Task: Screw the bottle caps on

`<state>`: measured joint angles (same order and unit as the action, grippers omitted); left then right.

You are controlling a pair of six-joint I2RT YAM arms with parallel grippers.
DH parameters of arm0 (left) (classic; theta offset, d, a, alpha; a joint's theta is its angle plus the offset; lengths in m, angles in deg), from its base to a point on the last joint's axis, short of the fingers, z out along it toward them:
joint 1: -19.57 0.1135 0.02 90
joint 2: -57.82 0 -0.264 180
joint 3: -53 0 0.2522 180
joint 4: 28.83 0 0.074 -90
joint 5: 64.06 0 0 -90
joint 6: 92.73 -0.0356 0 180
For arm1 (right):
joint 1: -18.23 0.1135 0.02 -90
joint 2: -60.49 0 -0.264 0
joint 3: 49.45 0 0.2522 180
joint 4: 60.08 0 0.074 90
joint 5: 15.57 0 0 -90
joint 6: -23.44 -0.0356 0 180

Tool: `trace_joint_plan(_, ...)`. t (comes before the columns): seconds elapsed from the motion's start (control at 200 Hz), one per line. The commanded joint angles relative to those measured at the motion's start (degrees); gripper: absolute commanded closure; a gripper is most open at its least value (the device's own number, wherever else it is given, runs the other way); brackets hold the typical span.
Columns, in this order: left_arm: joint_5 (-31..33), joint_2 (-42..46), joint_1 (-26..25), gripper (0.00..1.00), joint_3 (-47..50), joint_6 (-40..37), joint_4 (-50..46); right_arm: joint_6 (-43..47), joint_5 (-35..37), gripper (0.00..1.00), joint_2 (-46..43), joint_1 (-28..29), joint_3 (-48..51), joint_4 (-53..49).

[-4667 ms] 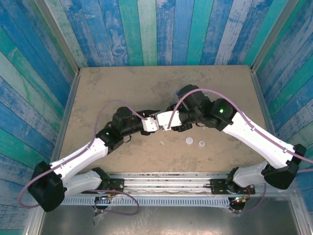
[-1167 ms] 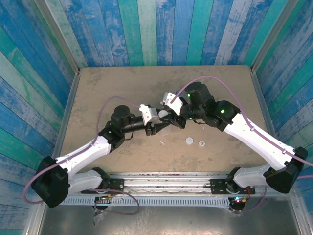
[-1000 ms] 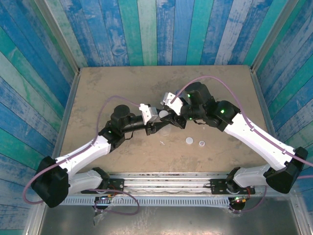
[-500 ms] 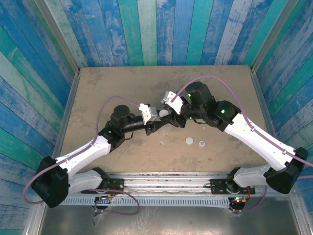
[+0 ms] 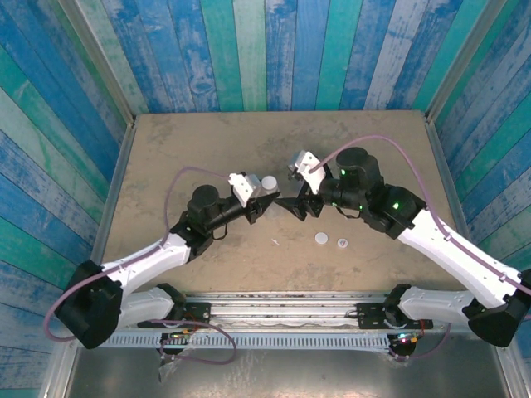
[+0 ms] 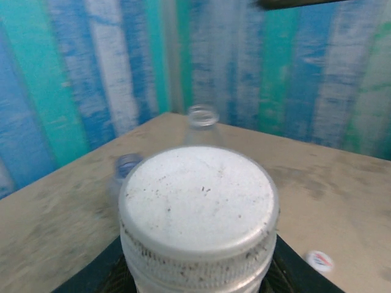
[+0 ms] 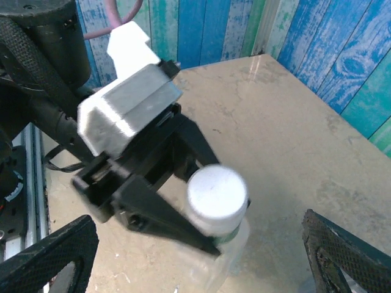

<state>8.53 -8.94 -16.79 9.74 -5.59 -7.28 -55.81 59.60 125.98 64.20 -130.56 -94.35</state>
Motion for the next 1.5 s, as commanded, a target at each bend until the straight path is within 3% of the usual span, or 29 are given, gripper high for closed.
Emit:
trace_joint_plan(0.0,14.7,-4.2,1.5,0.72,0.6,4.0,6.4,-0.7,1.4,0.07,-0.7,-0.2,1.6,2.5)
trace_joint_plan(0.195,27.1,-14.0,3.8,0.76,-3.5,5.8,6.4,-1.1,2.4,0.05,-0.5,-0.3,3.4,4.1)
trace_joint_plan(0.536,38.6,-28.4,9.0,0.81,-11.5,10.2,8.4,-1.4,3.0,0.05,-0.1,-0.3,5.4,4.4)
trace_joint_plan(0.852,37.4,-39.0,14.8,0.81,-18.9,9.9,11.2,-1.5,3.7,0.05,-0.1,-0.3,6.4,4.4)
trace_joint_plan(1.147,36.8,-44.4,16.0,0.8,-24.6,8.0,9.2,-1.3,3.9,0.05,0.7,-0.5,6.0,4.4)
trace_joint_plan(1.378,36.7,-43.9,16.1,0.67,-25.2,10.2,5.6,-1.2,4.3,0.05,1.0,-0.8,5.7,4.3)
trace_joint_plan(1.498,36.5,-43.7,16.1,0.66,-24.7,10.6,5.9,-1.2,4.3,0.05,1.1,-0.9,5.7,4.3)
